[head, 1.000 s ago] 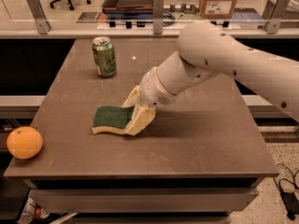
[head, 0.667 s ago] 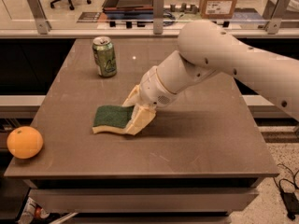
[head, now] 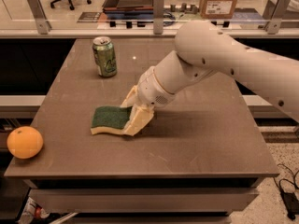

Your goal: Move sponge near orange

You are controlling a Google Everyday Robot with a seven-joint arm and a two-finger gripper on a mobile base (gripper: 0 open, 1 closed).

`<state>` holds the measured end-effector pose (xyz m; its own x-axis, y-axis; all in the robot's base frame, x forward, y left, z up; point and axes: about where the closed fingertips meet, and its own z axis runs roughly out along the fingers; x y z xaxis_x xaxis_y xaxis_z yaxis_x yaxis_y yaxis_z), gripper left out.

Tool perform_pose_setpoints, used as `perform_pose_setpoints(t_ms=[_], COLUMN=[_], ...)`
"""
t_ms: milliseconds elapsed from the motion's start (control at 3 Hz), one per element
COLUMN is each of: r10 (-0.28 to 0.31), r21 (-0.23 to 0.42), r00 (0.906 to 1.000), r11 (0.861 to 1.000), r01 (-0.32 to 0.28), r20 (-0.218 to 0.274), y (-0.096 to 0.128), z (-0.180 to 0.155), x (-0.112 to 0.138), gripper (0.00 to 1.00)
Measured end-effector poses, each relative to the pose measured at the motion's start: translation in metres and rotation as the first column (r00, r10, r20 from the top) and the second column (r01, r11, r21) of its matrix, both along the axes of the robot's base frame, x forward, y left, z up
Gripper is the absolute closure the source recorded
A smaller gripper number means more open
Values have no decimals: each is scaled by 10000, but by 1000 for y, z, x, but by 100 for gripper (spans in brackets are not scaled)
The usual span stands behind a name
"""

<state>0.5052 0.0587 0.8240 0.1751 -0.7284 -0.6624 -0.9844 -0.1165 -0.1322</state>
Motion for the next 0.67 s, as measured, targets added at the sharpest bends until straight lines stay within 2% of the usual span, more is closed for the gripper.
perform_pose_setpoints(t_ms=[333,667], r10=[1,38], r21=[0,-6], r00=[10000,10000], r11=[10000,10000], r01=[-1,-38], r20=[0,-4], y=[0,2], z=[0,0], x=[0,-1], gripper=[83,60])
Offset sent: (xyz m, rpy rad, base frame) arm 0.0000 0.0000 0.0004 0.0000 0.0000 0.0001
